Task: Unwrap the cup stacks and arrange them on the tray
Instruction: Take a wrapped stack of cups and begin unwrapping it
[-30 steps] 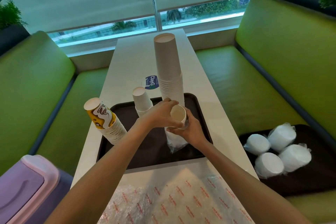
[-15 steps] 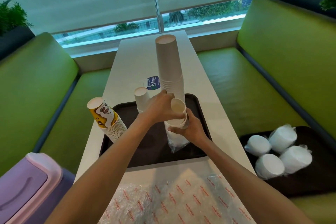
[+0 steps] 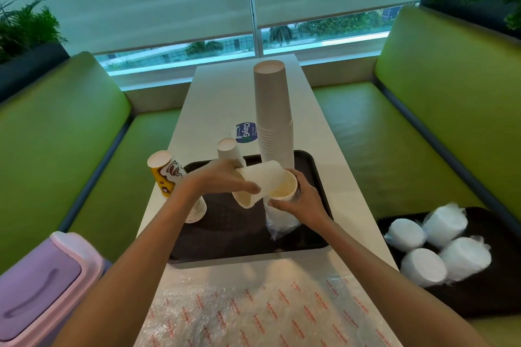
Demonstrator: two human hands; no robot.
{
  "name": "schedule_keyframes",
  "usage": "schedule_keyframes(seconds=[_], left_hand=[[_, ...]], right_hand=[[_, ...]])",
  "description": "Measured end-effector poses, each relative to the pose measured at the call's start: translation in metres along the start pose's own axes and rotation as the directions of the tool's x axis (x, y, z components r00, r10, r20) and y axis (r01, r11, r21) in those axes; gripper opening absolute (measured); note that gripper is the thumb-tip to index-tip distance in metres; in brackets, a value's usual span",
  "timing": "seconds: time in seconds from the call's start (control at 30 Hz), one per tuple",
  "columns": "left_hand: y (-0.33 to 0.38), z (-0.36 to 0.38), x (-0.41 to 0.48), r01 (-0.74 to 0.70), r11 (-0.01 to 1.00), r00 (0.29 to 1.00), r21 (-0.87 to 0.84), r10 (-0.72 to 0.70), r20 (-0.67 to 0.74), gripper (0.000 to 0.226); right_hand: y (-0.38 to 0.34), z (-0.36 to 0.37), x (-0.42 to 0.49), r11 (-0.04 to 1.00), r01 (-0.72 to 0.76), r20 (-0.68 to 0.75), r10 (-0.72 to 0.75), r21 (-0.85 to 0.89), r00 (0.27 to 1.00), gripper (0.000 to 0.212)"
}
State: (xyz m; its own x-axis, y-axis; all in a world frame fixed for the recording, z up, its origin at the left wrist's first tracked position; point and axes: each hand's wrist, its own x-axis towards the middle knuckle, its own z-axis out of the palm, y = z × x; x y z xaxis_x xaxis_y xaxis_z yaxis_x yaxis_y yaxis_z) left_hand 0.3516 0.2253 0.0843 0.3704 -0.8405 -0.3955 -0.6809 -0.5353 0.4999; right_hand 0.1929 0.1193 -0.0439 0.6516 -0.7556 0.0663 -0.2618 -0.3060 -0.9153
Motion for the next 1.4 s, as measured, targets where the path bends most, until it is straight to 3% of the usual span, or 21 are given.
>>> schedule_keyframes(seconds=[0.13, 0.27, 0.4, 0.47, 0.63, 0.8, 0.97, 1.4], left_hand=[[-0.011, 0.011, 0.001, 0.05, 0.996, 0.994, -0.079, -0.042, 0.102, 0.055], [-0.023, 0.005, 0.002, 0.026, 0.945, 0.999, -0.326, -0.032, -0.013, 0.058], [-0.027, -0.002, 0.005, -0.105, 0.69, 0.969, -0.716, -0.09, -0.229, 0.088], [-0.025, -0.004, 0.012, -0.187, 0.598, 0.914, -0.779, -0.185, -0.362, 0.085], [-0.016, -0.006, 0.03, -0.305, 0.682, 0.728, -0.665, -0.283, -0.624, 0.073], [-0.018, -0.006, 0.051, -0.225, 0.816, 0.628, -0.533, -0.297, -0.719, 0.078], [-0.028, 0.001, 0.074, -0.106, 0.883, 0.651, -0.457, -0.286, -0.703, 0.078], [-0.048, 0.005, 0.108, 0.006, 0.937, 0.674, -0.35, -0.262, -0.691, 0.082]], right_hand=[[0.0, -0.001, 0.0, 1.0, 0.001, -0.001, -0.001, -0.009, 1.0, 0.085], [0.002, -0.002, 0.0, 1.0, -0.006, 0.011, 0.006, 0.017, 1.0, 0.085], [0.003, -0.002, 0.001, 0.999, -0.016, 0.016, 0.015, 0.038, 1.0, 0.086], [0.004, -0.001, 0.002, 0.999, -0.011, 0.012, 0.011, 0.036, 1.0, 0.085], [0.003, 0.0, 0.001, 0.999, 0.006, 0.017, -0.006, 0.049, 1.0, 0.081], [0.003, 0.0, 0.002, 0.998, 0.016, 0.017, -0.017, 0.053, 1.0, 0.081], [0.005, -0.002, 0.002, 0.998, 0.026, 0.022, -0.027, 0.051, 0.999, 0.081], [0.007, -0.003, 0.003, 0.999, 0.015, 0.045, -0.016, 0.037, 0.999, 0.082]])
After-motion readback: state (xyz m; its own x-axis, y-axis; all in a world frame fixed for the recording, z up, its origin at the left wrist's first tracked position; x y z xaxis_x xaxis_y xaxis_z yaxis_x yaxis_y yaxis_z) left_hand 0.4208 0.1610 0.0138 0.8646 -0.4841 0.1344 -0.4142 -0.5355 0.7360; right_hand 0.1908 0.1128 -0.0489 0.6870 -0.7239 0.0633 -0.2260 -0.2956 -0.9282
